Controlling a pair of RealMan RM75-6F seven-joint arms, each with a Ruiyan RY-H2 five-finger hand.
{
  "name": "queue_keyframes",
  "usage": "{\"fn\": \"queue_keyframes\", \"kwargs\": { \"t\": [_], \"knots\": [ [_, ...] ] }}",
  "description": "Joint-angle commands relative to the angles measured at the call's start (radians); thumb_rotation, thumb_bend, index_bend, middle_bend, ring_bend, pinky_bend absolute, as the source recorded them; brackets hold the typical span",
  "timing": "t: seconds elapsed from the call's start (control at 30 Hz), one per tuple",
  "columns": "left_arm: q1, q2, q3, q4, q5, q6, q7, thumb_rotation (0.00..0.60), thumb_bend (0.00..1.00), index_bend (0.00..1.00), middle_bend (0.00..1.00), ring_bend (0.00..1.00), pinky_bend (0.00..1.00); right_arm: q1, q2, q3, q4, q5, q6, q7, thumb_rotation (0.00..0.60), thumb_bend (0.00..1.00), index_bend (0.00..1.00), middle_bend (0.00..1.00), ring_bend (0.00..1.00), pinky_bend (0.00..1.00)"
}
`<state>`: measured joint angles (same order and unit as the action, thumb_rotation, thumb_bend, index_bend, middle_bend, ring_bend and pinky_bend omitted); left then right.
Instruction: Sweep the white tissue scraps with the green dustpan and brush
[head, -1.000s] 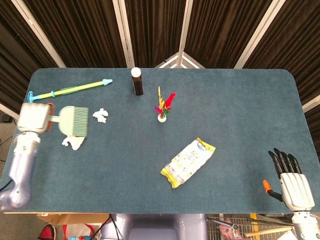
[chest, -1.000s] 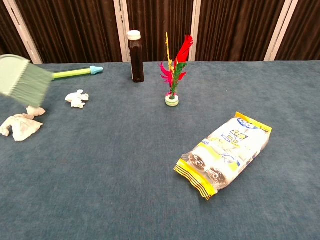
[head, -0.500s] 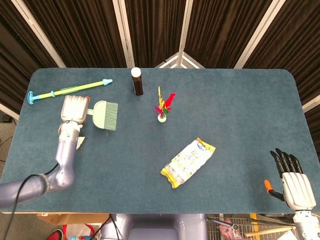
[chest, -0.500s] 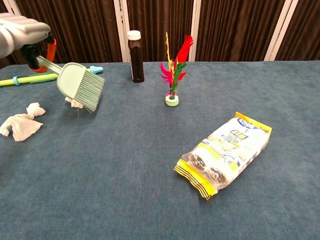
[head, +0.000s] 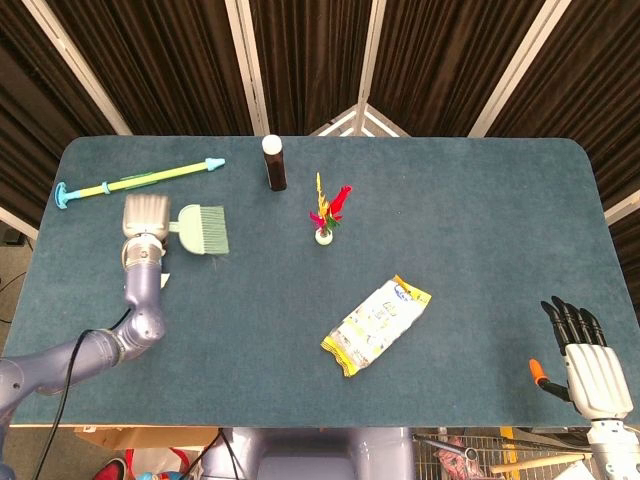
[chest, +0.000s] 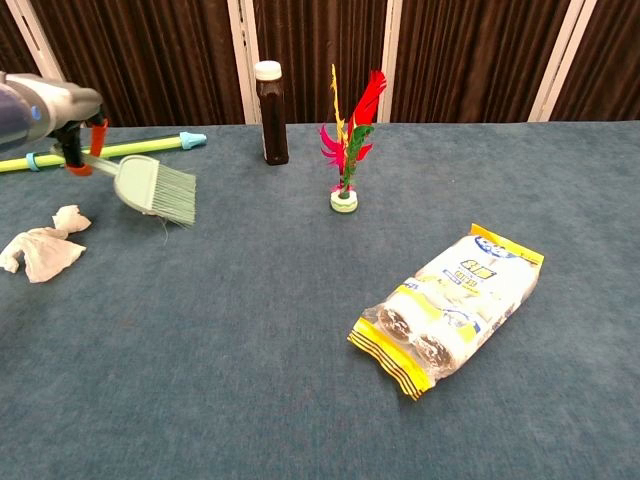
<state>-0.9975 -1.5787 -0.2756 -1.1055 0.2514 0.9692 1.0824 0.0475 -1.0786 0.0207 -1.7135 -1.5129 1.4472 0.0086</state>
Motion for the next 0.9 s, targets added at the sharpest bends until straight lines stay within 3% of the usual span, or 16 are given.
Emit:
{"fn": "queue_keyframes", "kwargs": {
  "t": [0.03, 0.43, 0.57, 0.77, 0.9],
  "knots": [
    [0.042, 0.075, 0.027, -0.073, -0.030, 0.026, 0.021, 0.600, 0.79, 0.81, 1.00, 1.00, 1.00, 0.000, -0.001, -0.001, 0.000, -0.007, 0.003, -0.003, 0.600, 0.38, 0.00, 0.00, 0.00, 0.00],
    [0.194, 0.444, 0.119, -0.358, -0.132, 0.079, 0.045, 0.600, 0.79, 0.81, 1.00, 1.00, 1.00, -0.002, -0.007, -0.008, 0.002, -0.038, 0.020, -0.021, 0.600, 0.38, 0.00, 0.00, 0.00, 0.00],
    [0.229, 0.511, 0.107, -0.395, -0.107, 0.069, -0.033, 0.600, 0.79, 0.81, 1.00, 1.00, 1.00, -0.002, -0.009, -0.009, 0.000, -0.045, 0.025, -0.029, 0.600, 0.38, 0.00, 0.00, 0.00, 0.00],
    [0.284, 0.535, 0.036, -0.481, 0.144, 0.086, -0.297, 0.600, 0.79, 0.81, 1.00, 1.00, 1.00, -0.002, -0.015, -0.009, -0.001, -0.049, 0.028, -0.043, 0.600, 0.38, 0.00, 0.00, 0.00, 0.00],
    [0.287, 0.508, 0.044, -0.543, 0.293, 0.103, -0.358, 0.600, 0.79, 0.81, 1.00, 1.00, 1.00, -0.001, -0.015, -0.007, 0.004, -0.039, 0.025, -0.040, 0.600, 0.38, 0.00, 0.00, 0.00, 0.00]
  ]
}}
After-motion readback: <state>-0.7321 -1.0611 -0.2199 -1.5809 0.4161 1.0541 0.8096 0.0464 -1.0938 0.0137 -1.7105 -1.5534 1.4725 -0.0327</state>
